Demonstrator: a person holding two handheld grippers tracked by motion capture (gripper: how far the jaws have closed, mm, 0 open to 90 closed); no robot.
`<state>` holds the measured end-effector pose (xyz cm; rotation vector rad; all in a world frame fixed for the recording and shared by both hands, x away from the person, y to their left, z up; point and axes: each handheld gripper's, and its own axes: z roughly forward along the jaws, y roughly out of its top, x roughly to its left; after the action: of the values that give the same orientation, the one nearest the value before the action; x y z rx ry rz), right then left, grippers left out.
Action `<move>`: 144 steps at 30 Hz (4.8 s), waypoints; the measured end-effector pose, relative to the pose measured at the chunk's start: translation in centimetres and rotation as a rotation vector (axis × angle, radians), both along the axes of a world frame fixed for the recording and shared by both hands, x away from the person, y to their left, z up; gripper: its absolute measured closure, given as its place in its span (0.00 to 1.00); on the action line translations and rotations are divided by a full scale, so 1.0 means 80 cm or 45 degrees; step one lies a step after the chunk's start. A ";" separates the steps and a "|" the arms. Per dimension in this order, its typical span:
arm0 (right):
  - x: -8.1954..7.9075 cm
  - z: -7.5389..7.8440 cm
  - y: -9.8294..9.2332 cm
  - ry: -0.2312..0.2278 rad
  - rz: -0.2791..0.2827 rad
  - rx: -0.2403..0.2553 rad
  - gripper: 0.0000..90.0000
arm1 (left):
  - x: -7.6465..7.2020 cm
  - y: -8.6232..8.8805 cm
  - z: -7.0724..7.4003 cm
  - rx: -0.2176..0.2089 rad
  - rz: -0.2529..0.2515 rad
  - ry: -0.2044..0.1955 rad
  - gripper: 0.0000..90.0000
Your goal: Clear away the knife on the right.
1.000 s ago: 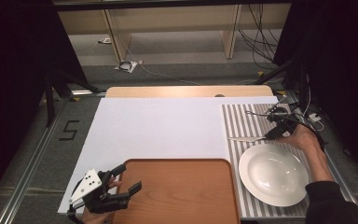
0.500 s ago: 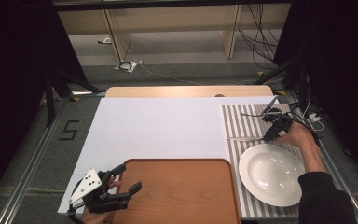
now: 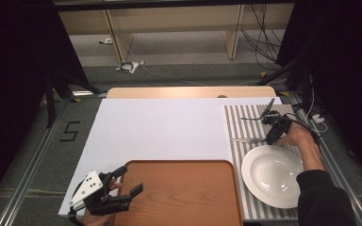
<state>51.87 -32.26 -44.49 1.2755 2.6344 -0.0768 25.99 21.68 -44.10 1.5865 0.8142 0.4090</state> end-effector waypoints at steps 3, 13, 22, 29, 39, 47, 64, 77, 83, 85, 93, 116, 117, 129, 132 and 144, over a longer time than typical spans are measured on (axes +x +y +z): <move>0.002 -0.003 0.001 0.014 0.006 -0.008 0.49 | 0.000 0.000 0.000 -0.001 0.002 0.002 0.17; 0.006 -0.006 0.001 0.037 0.013 0.007 0.54 | 0.000 -0.001 -0.001 0.000 -0.003 0.003 0.17; 0.009 -0.006 0.000 0.054 0.036 0.009 0.53 | 0.000 -0.001 0.000 -0.002 -0.005 0.003 0.17; 0.008 -0.006 0.000 0.077 0.041 0.031 0.63 | 0.000 -0.001 -0.001 -0.001 -0.007 0.003 0.17; 0.006 -0.006 0.006 0.097 0.078 0.030 0.75 | 0.000 -0.001 0.000 0.000 -0.006 0.000 0.17; 0.004 -0.006 0.010 0.108 0.141 0.034 0.88 | 0.000 0.000 0.000 0.000 -0.005 0.000 0.17; -0.011 0.026 0.017 -0.149 0.245 0.058 0.90 | 0.001 -0.001 -0.001 0.003 -0.001 0.002 0.17; -0.049 0.094 0.022 -0.472 0.128 0.400 0.90 | 0.001 -0.001 -0.001 0.001 0.000 0.005 0.17; -0.076 0.107 0.022 -0.545 0.111 0.707 0.90 | 0.001 -0.001 -0.001 -0.001 0.001 0.006 0.17; -0.087 0.110 0.026 -0.548 0.119 0.769 0.90 | 0.001 -0.001 -0.001 0.001 0.000 0.005 0.17; -0.126 0.108 0.058 -0.492 0.198 0.936 0.90 | 0.000 -0.001 -0.001 0.004 -0.003 0.001 0.17; -0.208 0.109 0.143 -0.357 0.430 0.985 0.90 | -0.002 0.000 0.002 -0.005 0.000 -0.013 0.17; -0.212 0.108 0.146 -0.349 0.437 0.979 0.90 | -0.002 0.000 0.002 -0.003 0.000 -0.014 0.17; -0.237 0.081 0.173 -0.221 0.497 0.953 0.90 | -0.003 0.001 0.002 -0.001 -0.002 -0.016 0.17; -0.241 0.075 0.177 -0.210 0.503 0.941 0.90 | -0.003 0.001 0.003 -0.002 -0.003 -0.019 0.17; -0.253 0.060 0.186 -0.131 0.524 0.910 0.90 | -0.003 0.001 0.003 -0.003 -0.002 -0.019 0.17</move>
<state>31.65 -17.38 -39.68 0.8050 2.8604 1.0375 25.76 21.74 -43.90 1.5800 0.8016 0.4179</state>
